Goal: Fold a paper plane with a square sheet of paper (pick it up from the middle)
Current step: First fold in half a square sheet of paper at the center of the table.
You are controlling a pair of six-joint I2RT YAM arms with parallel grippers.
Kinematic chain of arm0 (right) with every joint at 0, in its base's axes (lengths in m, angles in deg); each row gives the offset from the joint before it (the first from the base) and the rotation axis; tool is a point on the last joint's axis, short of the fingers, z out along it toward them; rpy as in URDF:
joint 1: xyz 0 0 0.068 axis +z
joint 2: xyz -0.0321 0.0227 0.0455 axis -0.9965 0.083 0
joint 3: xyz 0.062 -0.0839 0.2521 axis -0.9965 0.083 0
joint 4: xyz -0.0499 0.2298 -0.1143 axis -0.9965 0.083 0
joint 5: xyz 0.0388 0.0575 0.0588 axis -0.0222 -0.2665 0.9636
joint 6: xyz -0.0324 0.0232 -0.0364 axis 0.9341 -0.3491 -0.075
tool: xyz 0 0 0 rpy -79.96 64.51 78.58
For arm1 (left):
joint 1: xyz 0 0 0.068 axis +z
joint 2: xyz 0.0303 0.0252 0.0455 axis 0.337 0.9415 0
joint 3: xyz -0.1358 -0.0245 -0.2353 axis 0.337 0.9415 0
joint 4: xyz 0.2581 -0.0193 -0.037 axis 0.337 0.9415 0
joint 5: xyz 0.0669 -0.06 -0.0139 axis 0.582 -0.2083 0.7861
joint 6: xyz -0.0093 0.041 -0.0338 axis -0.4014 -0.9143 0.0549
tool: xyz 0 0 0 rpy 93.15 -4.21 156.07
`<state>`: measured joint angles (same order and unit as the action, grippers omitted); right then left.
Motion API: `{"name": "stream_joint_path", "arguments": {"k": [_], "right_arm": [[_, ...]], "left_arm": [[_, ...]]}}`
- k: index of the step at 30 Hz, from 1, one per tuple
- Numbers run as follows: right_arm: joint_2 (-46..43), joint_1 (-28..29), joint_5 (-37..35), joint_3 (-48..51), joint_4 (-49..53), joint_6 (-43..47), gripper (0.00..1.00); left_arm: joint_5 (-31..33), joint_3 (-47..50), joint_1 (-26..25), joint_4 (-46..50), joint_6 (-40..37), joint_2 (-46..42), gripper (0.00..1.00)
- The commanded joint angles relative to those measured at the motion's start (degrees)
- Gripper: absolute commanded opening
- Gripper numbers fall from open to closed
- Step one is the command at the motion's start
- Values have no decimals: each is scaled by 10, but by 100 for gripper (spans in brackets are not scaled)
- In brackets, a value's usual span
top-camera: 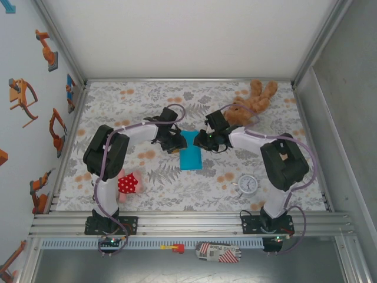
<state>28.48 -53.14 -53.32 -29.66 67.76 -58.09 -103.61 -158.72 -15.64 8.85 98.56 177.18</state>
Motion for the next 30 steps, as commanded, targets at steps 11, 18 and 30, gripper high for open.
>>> {"name": "stream_joint_path", "arguments": {"k": [11, 18, 30], "right_arm": [[-111, -34, -92, 108, -16, -15, 48], [-121, -44, -91, 132, -39, -26, 50], [-110, -46, -72, 133, -54, -24, 46]], "left_arm": [[91, -7, -40, 79, -10, 144, 41], [100, -24, -44, 98, 12, 175, 43], [100, -40, -46, 112, -6, 204, 43]]}}
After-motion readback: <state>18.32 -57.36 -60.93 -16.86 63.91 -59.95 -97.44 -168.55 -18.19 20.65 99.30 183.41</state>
